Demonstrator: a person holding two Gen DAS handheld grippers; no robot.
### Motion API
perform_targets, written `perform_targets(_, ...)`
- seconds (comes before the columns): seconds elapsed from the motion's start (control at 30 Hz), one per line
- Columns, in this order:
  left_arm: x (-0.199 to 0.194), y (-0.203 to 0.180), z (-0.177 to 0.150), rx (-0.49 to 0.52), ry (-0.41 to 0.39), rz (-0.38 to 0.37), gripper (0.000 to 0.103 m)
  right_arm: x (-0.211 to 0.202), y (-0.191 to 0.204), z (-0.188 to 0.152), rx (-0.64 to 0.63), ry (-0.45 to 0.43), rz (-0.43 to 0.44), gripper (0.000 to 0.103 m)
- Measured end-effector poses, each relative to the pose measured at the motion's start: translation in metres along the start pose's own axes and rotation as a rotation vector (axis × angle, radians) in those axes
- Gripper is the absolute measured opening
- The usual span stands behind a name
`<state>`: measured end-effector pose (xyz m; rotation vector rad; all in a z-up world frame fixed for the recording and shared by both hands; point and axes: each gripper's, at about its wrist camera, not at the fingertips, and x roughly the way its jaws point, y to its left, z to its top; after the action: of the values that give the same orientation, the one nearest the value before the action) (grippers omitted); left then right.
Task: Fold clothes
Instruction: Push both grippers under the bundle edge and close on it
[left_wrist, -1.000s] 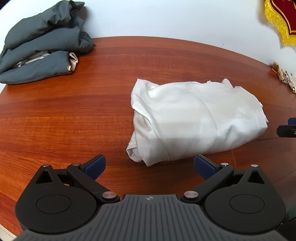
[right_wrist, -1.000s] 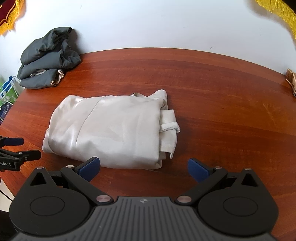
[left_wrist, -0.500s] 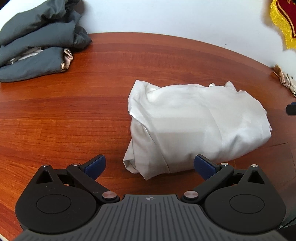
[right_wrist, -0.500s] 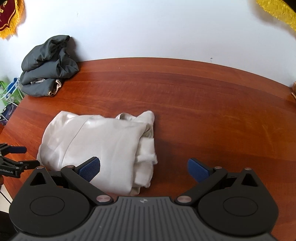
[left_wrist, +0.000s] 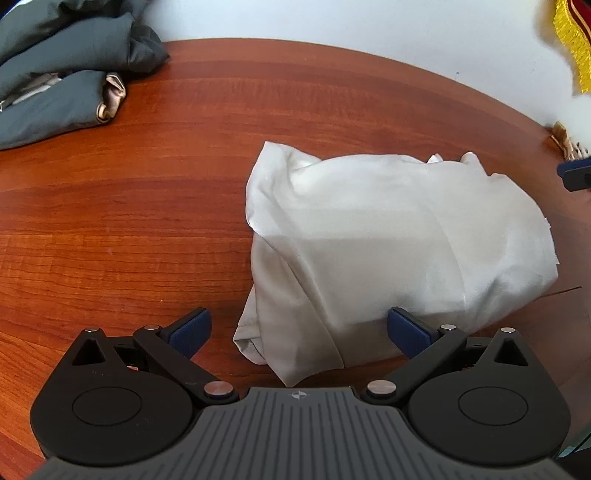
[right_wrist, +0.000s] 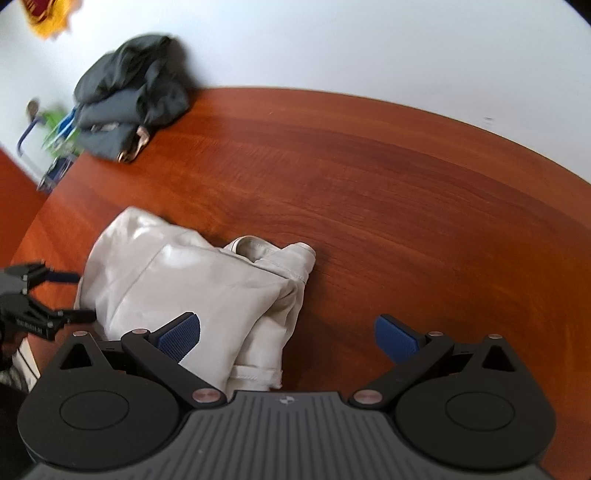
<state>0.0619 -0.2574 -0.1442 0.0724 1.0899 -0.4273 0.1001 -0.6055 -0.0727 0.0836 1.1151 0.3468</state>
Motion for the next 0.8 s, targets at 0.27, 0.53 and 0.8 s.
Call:
perform_targets(0.27,0.009,0.001,0.003,-0.005,0.022,-0.006,0.102,0.043,0.000,0.025,-0.087,0.066,0.090,0.102)
perform_targets(0.53,0.016,0.004,0.007,-0.012,0.060,-0.046,0.098,0.079,0.006,0.032,-0.123,0.125,0.136,0.102)
perform_targets(0.8,0.026,0.003,0.009,0.011,0.079,-0.055,0.096,0.098,0.007,0.035,-0.119,0.130,0.140,0.102)
